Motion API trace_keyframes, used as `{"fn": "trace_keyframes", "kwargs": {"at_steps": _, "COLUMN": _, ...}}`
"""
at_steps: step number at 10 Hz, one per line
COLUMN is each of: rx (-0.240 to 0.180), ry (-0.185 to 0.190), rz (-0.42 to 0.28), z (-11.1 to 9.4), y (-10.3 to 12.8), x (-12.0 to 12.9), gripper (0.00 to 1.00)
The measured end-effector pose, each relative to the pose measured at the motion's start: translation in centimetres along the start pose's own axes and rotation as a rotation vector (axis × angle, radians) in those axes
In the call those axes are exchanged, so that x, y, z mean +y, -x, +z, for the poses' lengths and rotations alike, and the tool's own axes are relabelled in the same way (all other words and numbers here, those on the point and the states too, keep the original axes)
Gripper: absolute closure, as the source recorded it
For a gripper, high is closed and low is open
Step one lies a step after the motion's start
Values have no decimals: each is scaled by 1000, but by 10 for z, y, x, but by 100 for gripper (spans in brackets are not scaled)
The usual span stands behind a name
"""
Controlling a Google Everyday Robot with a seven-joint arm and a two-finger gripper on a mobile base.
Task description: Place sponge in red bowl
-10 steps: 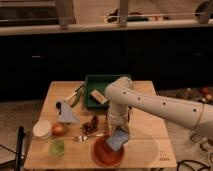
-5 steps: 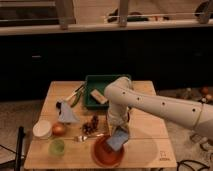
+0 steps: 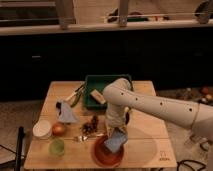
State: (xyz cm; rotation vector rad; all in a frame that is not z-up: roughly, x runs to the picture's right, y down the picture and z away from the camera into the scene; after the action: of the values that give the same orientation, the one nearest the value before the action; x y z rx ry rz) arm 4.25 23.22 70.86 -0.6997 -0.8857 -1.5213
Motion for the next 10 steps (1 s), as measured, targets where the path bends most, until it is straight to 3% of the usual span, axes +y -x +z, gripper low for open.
{"fn": "trace_keyframes", "kwargs": {"at_steps": 4, "rx": -33, "ry": -33, "rz": -5, "z": 8, "y": 7, "x": -6, "gripper": 97}}
{"fn": "trace_keyframes", "kwargs": {"at_steps": 10, "rx": -78, "ry": -41, "rz": -23, "z": 16, "y": 11, "x": -18, "gripper": 39}}
